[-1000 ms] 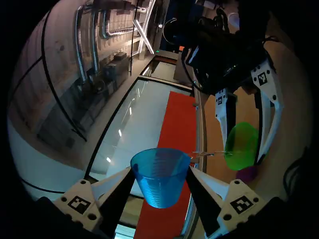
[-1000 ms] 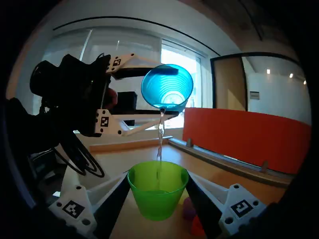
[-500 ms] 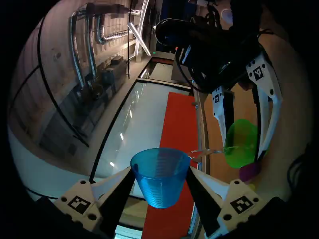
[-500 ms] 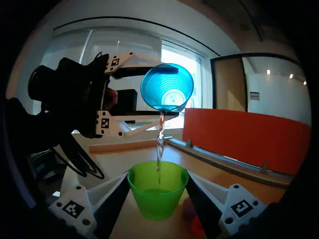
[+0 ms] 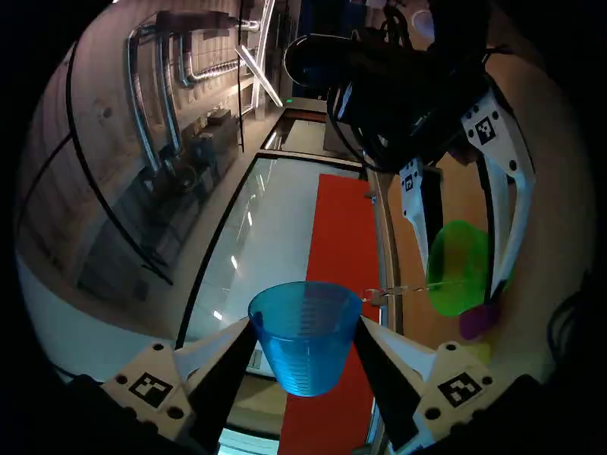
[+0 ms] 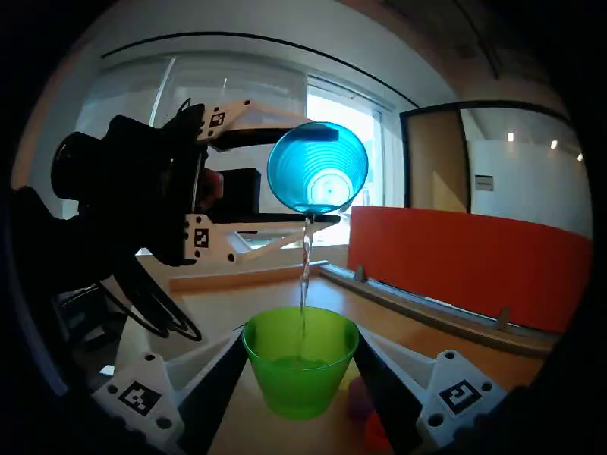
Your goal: Pour water
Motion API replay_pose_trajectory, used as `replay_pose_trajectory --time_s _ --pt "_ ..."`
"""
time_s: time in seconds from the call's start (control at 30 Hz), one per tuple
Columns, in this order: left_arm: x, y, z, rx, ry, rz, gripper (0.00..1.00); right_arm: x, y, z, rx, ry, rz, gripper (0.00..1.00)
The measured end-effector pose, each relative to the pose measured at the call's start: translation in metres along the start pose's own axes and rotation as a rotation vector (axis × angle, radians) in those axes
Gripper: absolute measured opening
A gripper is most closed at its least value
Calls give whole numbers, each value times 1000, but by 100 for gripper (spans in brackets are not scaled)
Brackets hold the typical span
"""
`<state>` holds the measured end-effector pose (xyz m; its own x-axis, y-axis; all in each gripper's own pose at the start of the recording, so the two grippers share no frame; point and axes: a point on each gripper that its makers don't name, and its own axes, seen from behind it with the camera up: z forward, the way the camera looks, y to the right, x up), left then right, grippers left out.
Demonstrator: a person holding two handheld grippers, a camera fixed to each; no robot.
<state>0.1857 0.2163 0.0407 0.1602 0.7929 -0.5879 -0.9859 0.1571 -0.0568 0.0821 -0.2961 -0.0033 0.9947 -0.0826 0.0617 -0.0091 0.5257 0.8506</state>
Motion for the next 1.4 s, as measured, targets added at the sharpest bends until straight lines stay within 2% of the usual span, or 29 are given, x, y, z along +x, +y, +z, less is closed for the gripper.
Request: replay_pose_trajectory --time_s 0.43,0.9,1.4 --pt "4 -4 3 7 6 49 85 3 1 -1 -1 5 -4 92" --pt "8 -11 6 22 11 127 85 5 4 -4 -7 6 -4 92" --pt "14 -12 8 39 15 202 85 5 7 -6 -11 13 -2 92"
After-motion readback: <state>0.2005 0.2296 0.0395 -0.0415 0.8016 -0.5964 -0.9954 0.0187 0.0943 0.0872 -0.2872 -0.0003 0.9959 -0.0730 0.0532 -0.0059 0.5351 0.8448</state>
